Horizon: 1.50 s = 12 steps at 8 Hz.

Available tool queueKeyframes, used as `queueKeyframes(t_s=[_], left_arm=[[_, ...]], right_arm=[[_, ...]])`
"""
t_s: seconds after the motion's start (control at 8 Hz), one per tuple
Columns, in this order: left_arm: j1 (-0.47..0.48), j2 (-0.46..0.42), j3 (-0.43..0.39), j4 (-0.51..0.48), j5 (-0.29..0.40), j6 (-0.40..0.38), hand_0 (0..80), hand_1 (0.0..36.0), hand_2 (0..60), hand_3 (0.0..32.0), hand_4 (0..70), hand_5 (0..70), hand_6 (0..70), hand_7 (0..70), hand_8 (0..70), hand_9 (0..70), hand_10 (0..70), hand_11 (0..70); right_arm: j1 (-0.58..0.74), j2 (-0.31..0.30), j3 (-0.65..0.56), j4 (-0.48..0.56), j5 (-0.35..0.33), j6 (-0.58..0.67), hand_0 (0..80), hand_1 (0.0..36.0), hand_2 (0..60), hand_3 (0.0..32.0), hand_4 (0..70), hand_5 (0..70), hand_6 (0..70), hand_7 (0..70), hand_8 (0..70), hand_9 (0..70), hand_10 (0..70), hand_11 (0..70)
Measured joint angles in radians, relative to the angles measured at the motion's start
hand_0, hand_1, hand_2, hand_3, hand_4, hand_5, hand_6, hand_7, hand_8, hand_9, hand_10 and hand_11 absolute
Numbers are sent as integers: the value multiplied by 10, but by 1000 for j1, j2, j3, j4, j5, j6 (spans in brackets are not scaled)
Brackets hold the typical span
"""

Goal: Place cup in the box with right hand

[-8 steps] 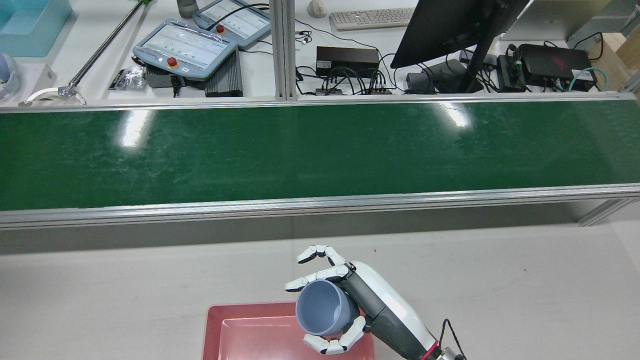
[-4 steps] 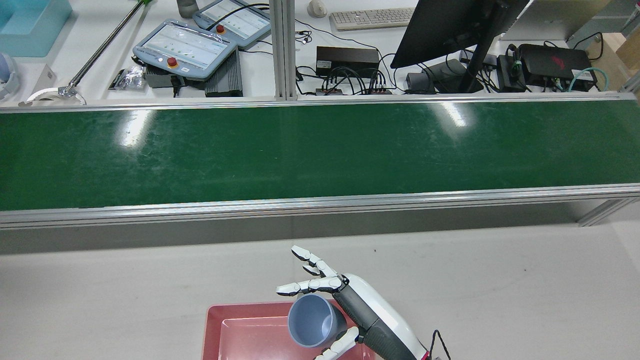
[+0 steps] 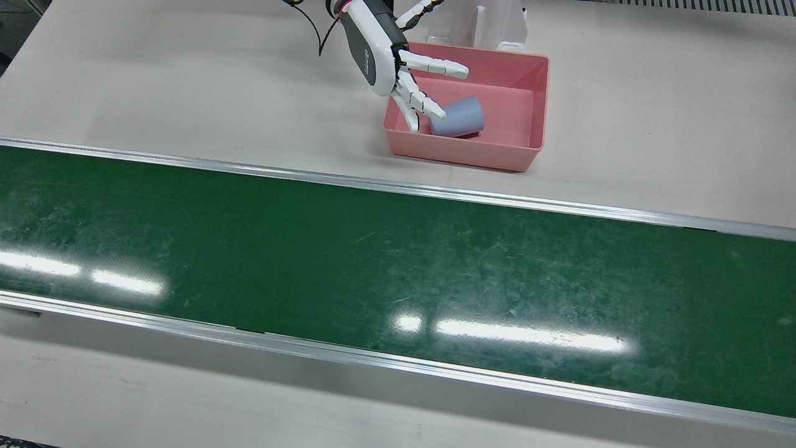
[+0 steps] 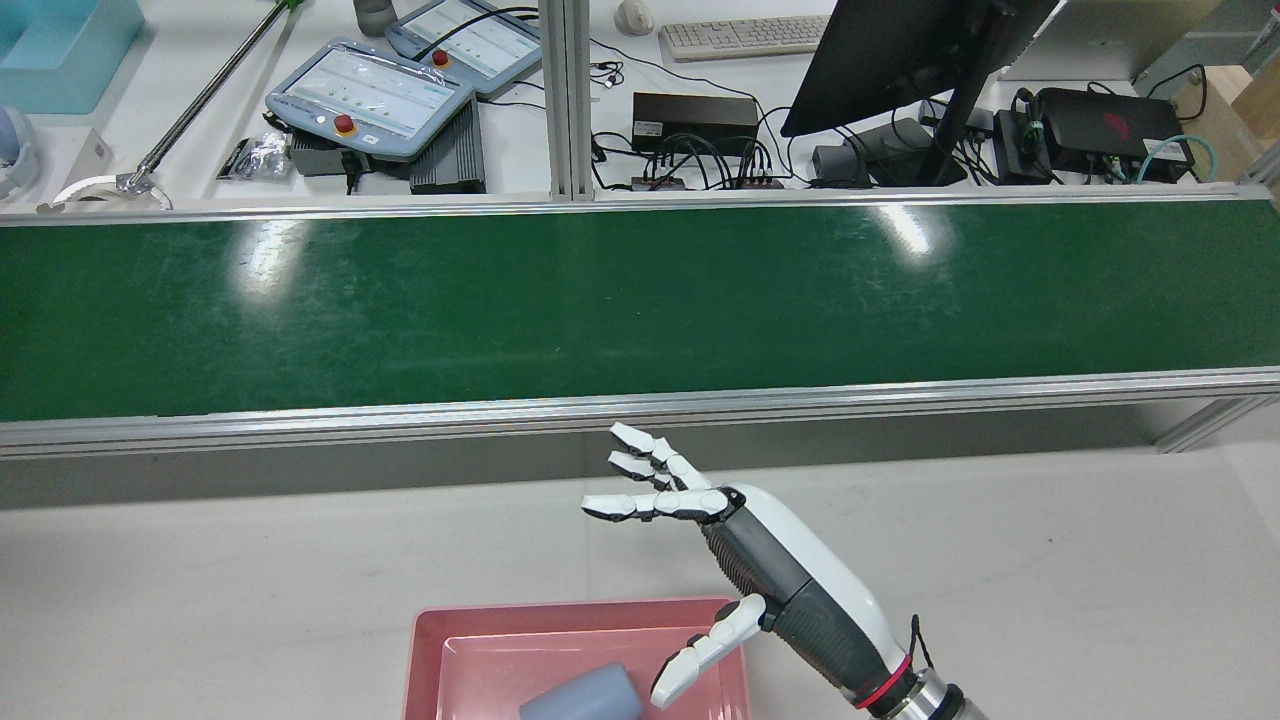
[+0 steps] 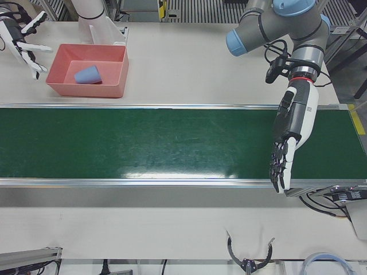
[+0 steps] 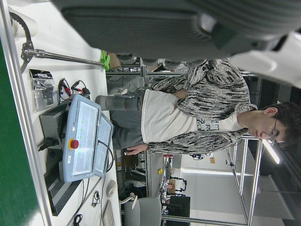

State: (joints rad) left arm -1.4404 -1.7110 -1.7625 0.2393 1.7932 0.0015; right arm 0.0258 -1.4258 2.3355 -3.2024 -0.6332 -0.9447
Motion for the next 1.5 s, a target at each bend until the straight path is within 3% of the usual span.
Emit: queueKeyframes(t_s=[0.12,0.25,0.38,0.5,0.62,0.75,0.88,1.0,1.25,1.38,1.5], left_arm=[[0,0,0,0,0,0,0,0,0,0,0,0,0,0,0,0,0,0],[0,0,0,0,0,0,0,0,0,0,0,0,0,0,0,0,0,0],[0,1,0,0,0,0,0,0,0,0,0,0,0,0,0,0,0,0],[0,1,0,0,0,0,0,0,0,0,0,0,0,0,0,0,0,0],[0,1,0,0,0,0,0,0,0,0,0,0,0,0,0,0,0,0],[0,1,0,0,0,0,0,0,0,0,0,0,0,0,0,0,0,0],[0,1,0,0,0,0,0,0,0,0,0,0,0,0,0,0,0,0],[0,1,0,-1,0,0,0,0,0,0,0,0,0,0,0,0,0,0],[0,1,0,-1,0,0,0,0,0,0,0,0,0,0,0,0,0,0],[0,1,0,-1,0,0,0,0,0,0,0,0,0,0,0,0,0,0],[0,1,0,-2,0,0,0,0,0,0,0,0,0,0,0,0,0,0]], right_arm=[[53,-62,57,-6,-3,54,481,106,92,0,287,33,41,154,84,157,0,0],[142,-140,112,-50,-7,168,488,94,31,0,307,34,44,168,88,165,0,0],[249,-194,147,-150,-48,307,485,126,125,0,254,38,45,166,90,167,0,0],[367,-222,162,-267,-117,438,487,128,121,0,237,40,45,164,90,167,0,0],[496,-240,165,-359,-201,539,498,113,55,0,201,46,45,152,91,166,1,14],[631,-262,154,-413,-291,614,496,127,88,0,185,49,48,159,92,169,17,39],[762,-285,119,-429,-373,676,480,147,179,0,179,48,53,177,94,173,38,68],[883,-313,84,-422,-437,714,504,109,30,0,242,51,56,186,98,181,48,83],[1055,-369,25,-380,-548,738,509,97,0,0,264,51,57,189,105,191,56,95],[1180,-372,-76,-307,-678,748,489,119,92,0,219,50,58,191,107,194,58,97],[1347,-365,-224,-174,-817,751,503,106,32,0,291,49,64,225,113,207,56,93]])
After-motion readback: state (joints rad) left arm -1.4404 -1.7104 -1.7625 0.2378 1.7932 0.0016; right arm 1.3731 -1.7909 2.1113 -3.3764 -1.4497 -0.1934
